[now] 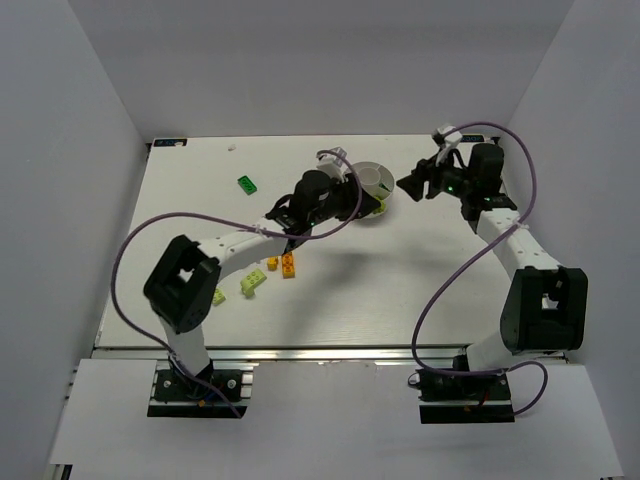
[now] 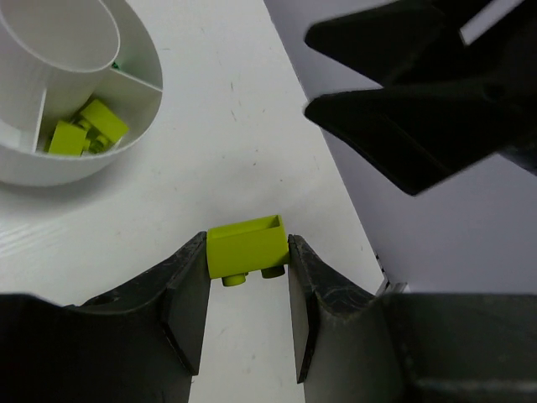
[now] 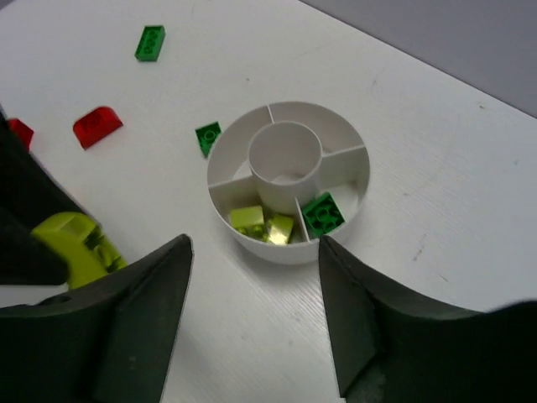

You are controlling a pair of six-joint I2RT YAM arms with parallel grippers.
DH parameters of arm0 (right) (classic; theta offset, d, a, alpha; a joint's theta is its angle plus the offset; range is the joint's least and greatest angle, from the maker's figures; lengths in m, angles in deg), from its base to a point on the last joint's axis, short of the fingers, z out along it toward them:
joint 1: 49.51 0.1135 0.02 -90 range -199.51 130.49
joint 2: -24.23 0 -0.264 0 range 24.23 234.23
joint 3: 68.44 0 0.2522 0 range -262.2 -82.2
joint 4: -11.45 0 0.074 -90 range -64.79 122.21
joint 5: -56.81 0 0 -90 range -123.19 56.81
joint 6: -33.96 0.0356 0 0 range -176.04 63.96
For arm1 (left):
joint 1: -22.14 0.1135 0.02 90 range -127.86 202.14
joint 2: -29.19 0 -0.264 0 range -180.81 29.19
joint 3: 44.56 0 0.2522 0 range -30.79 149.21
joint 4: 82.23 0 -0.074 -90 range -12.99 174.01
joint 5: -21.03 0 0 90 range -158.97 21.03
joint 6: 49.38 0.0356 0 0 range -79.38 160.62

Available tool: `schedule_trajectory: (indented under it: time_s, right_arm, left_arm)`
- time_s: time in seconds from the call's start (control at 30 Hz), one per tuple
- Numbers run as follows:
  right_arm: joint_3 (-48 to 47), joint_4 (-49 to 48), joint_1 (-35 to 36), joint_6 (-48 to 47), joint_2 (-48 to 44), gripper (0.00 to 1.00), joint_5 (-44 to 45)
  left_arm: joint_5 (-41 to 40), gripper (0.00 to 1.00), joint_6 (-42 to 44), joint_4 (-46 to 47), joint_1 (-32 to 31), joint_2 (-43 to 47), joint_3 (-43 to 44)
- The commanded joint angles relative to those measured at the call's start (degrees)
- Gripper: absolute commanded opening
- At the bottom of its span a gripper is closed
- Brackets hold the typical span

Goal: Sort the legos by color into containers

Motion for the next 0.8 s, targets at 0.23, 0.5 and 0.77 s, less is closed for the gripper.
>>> schedule_trajectory:
  time_s: [0.23, 0.5, 0.77]
  right_arm:
    - [1.0, 3.7, -7.0, -0.4, -1.5, 0.0, -11.7]
    - [0.4, 2.1, -7.3, 1.4, -0.2, 0.0, -12.4]
    - [0.5, 2.2, -7.4, 1.6, 0.2, 0.0, -12.8]
  left_arm:
    - [-7.7, 0.0, -0.6, -9.3, 0.3, -12.3, 17.6]
    - [-20.9, 0.0, 2.1, -9.8, 0.0, -15.7, 21.8]
    - [-26.1, 0.0, 5.3, -7.7, -1.1, -18.3, 22.0]
